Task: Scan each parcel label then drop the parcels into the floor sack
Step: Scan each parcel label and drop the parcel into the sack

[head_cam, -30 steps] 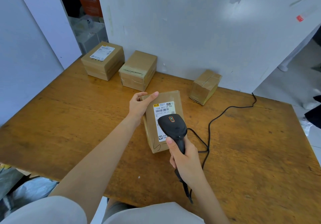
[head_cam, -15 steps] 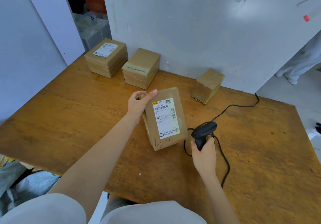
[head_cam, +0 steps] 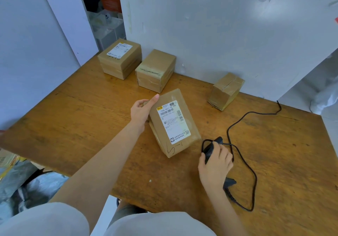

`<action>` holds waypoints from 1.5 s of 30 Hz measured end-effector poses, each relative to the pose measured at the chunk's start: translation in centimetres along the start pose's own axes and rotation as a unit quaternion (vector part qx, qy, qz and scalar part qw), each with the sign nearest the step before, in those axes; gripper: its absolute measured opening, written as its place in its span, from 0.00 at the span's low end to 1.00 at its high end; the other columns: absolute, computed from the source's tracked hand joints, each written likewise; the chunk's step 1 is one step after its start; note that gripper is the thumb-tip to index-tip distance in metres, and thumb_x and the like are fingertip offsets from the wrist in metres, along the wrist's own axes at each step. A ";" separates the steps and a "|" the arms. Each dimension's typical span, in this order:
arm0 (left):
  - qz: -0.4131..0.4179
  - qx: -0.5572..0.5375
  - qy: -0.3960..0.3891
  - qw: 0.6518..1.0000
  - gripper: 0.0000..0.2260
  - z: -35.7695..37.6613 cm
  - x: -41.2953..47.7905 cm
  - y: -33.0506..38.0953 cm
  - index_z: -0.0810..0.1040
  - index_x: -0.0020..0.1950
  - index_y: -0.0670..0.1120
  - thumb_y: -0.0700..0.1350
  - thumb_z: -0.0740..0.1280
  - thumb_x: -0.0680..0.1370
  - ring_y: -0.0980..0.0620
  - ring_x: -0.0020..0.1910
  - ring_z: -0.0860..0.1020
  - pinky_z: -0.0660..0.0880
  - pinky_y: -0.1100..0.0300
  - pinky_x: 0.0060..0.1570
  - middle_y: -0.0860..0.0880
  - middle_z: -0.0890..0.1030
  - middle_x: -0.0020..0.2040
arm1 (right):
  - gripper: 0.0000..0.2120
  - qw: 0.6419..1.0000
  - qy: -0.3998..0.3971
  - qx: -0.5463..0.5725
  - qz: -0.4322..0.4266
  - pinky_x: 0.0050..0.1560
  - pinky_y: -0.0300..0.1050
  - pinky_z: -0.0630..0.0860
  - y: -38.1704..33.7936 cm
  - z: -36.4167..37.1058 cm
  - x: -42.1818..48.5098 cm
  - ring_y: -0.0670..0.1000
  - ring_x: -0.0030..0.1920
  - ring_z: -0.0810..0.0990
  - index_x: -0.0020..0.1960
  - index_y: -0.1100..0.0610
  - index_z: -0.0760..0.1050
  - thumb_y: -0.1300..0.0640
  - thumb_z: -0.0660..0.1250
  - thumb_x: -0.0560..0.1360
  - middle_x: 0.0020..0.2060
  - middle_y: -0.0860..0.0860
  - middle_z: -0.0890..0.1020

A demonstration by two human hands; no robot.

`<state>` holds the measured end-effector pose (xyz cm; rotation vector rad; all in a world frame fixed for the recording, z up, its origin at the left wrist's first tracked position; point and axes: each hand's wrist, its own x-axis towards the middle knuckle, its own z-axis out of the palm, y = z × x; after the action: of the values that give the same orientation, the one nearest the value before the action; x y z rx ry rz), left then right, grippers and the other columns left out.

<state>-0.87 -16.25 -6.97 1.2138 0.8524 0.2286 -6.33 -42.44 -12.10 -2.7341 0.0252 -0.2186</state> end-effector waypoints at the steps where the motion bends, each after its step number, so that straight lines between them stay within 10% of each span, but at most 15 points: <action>1: -0.012 -0.009 0.008 1.000 0.27 -0.4 -0.1 -0.1 0.76 0.55 0.51 0.61 0.78 0.63 0.51 0.49 0.79 0.78 0.48 0.48 0.49 0.81 0.50 | 0.23 0.999 -0.009 0.044 -0.018 0.65 0.59 0.66 -0.8 0.0 -0.3 0.59 0.66 0.69 0.69 0.59 0.70 0.54 0.67 0.76 0.65 0.57 0.74; 8: -0.048 -0.068 0.028 0.996 0.27 -4.2 -1.1 0.0 0.77 0.55 0.52 0.67 0.74 0.64 0.49 0.51 0.80 0.80 0.47 0.43 0.49 0.82 0.52 | 0.27 0.930 -0.157 0.332 -0.025 0.67 0.38 0.62 -7.2 0.5 -0.5 0.38 0.67 0.67 0.77 0.47 0.57 0.42 0.55 0.80 0.69 0.39 0.70; 19: 0.007 -0.015 0.103 0.995 0.18 -17.7 -1.0 3.3 0.72 0.48 0.58 0.71 0.62 0.72 0.47 0.57 0.76 0.75 0.42 0.56 0.52 0.78 0.55 | 0.31 0.889 -0.223 0.391 -0.077 0.70 0.54 0.69 -19.9 2.7 -1.6 0.47 0.66 0.72 0.77 0.45 0.55 0.45 0.63 0.78 0.68 0.44 0.73; 28: 0.099 0.109 0.288 0.946 0.23 -37.4 -3.1 4.7 0.77 0.50 0.51 0.67 0.53 0.78 0.58 0.42 0.76 0.68 0.64 0.37 0.55 0.80 0.43 | 0.31 0.836 -0.296 0.424 -0.184 0.46 0.27 0.73 -36.4 6.3 -9.5 0.48 0.60 0.77 0.75 0.50 0.56 0.50 0.66 0.77 0.64 0.48 0.76; 35: 0.099 0.149 0.375 0.909 0.19 -53.0 -5.5 5.8 0.75 0.46 0.51 0.61 0.51 0.81 0.60 0.38 0.73 0.65 0.61 0.35 0.56 0.77 0.38 | 0.24 0.803 -0.337 0.414 -0.264 0.64 0.50 0.74 -50.3 8.9 -17.8 0.48 0.62 0.75 0.70 0.54 0.65 0.52 0.67 0.77 0.61 0.49 0.76; 45: 0.047 0.136 0.394 0.908 0.17 -64.7 -0.1 5.7 0.80 0.59 0.50 0.53 0.54 0.83 0.52 0.42 0.74 0.66 0.62 0.35 0.53 0.79 0.45 | 0.25 0.784 -0.397 0.359 -0.315 0.62 0.43 0.72 -63.0 17.1 -20.7 0.46 0.61 0.74 0.73 0.56 0.62 0.54 0.65 0.78 0.65 0.51 0.75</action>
<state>-43.47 32.80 -7.82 1.4386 1.5670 0.7315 -24.90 23.19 -6.29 -1.7740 -0.9905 0.6350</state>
